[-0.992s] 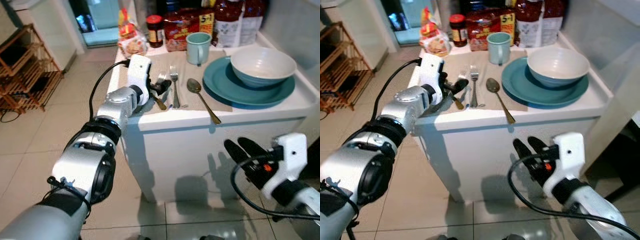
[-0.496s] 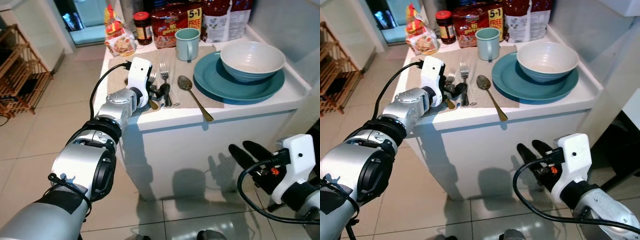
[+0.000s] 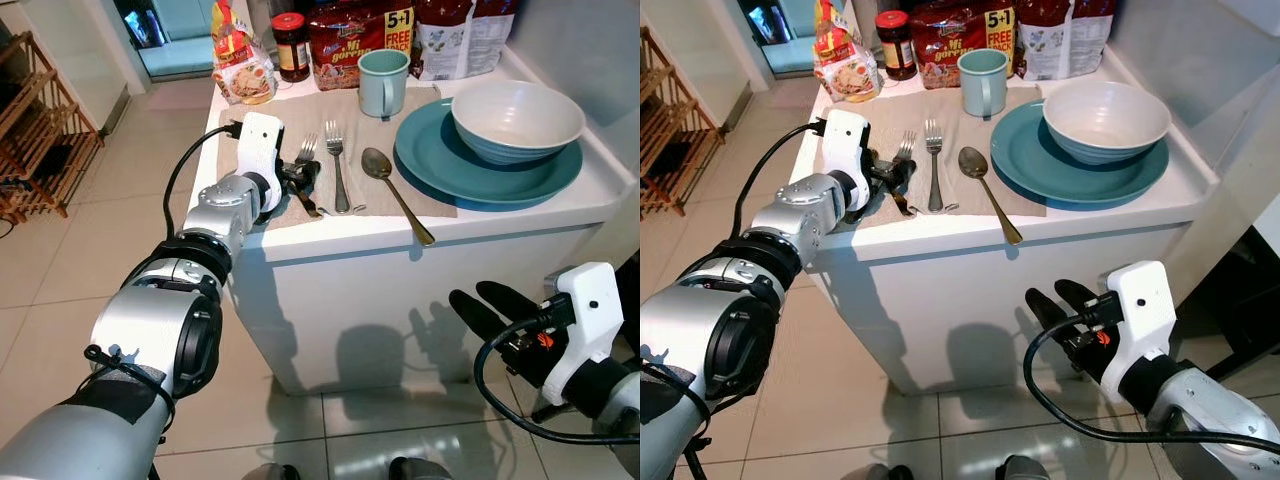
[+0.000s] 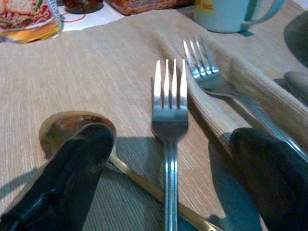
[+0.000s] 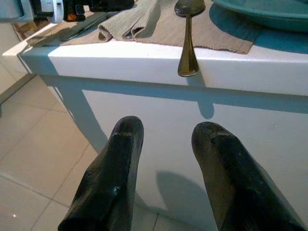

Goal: Setting the table

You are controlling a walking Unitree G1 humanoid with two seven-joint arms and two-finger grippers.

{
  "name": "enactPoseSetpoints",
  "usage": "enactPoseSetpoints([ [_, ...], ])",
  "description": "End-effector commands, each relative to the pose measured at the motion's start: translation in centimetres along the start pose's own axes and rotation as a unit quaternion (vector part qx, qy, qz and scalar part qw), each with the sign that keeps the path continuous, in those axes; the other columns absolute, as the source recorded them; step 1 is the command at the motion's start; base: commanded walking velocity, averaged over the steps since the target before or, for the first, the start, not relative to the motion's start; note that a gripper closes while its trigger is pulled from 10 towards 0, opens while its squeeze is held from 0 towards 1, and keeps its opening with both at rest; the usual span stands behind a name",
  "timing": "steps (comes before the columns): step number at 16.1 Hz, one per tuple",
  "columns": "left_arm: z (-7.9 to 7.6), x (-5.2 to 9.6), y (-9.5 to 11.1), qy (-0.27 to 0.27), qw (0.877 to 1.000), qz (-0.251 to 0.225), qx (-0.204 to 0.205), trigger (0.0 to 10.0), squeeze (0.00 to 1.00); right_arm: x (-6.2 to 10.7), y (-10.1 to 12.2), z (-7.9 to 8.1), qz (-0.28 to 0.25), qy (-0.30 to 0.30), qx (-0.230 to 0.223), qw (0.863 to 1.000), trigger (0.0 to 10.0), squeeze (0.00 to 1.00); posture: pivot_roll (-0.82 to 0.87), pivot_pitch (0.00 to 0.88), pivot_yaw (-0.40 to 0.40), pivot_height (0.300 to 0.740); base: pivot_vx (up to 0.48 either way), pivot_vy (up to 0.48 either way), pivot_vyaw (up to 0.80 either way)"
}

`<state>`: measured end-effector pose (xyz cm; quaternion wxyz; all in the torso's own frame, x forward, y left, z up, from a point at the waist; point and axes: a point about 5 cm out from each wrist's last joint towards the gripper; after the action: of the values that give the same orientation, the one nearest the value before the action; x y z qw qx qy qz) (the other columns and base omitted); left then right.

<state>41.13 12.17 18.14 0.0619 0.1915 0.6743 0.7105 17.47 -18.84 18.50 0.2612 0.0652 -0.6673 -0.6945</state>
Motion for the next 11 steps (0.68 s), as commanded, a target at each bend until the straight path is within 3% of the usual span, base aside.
enactPoseSetpoints([
  [1,0.9,0.28,-0.18,0.015,1.0,0.009,0.004,8.6,0.0,0.12,0.18,0.2,0.002,0.009,0.002,1.0,10.0,0.0,-0.31,0.112,0.112,0.74,0.0,0.0,0.0],
  [2,0.91,0.28,-0.22,0.015,1.0,0.01,0.004,8.6,0.0,0.12,0.18,0.19,0.003,0.01,0.003,1.0,10.0,0.0,-0.31,0.112,0.112,0.74,0.0,0.0,0.0],
  [3,0.88,0.29,-0.34,0.012,1.0,0.014,-0.001,2.1,0.0,0.12,0.16,0.22,0.006,0.012,0.004,1.0,10.0,0.0,-0.31,0.111,0.111,0.74,0.0,0.0,0.0],
  [5,0.88,0.3,-0.55,0.017,1.0,0.018,-0.003,1.2,0.0,0.13,0.18,0.22,0.009,0.013,0.004,1.0,10.0,0.0,-0.31,0.113,0.114,0.74,0.0,0.0,0.0],
  [6,0.88,0.3,-0.62,0.019,1.0,0.02,-0.005,0.0,0.0,0.14,0.2,0.21,0.01,0.013,0.005,1.0,10.0,0.0,-0.31,0.112,0.115,0.74,0.0,0.0,0.0],
  [11,0.74,0.32,-1.16,0.015,0.998,0.037,-0.039,0.0,0.0,0.08,0.1,0.27,0.018,0.017,0.008,1.0,10.0,0.0,-0.31,0.111,0.116,0.74,0.0,0.0,0.0],
])
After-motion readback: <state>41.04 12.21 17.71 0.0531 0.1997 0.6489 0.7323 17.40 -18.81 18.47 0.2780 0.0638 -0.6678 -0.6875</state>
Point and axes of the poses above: a point about 5 cm out from each wrist's last joint towards the gripper, its own x axis pointing back from the gripper into the wrist, its own y axis along the axis of the wrist's last joint, z = x × y, and after that the axes turned 2 degrees about -x, right-handed
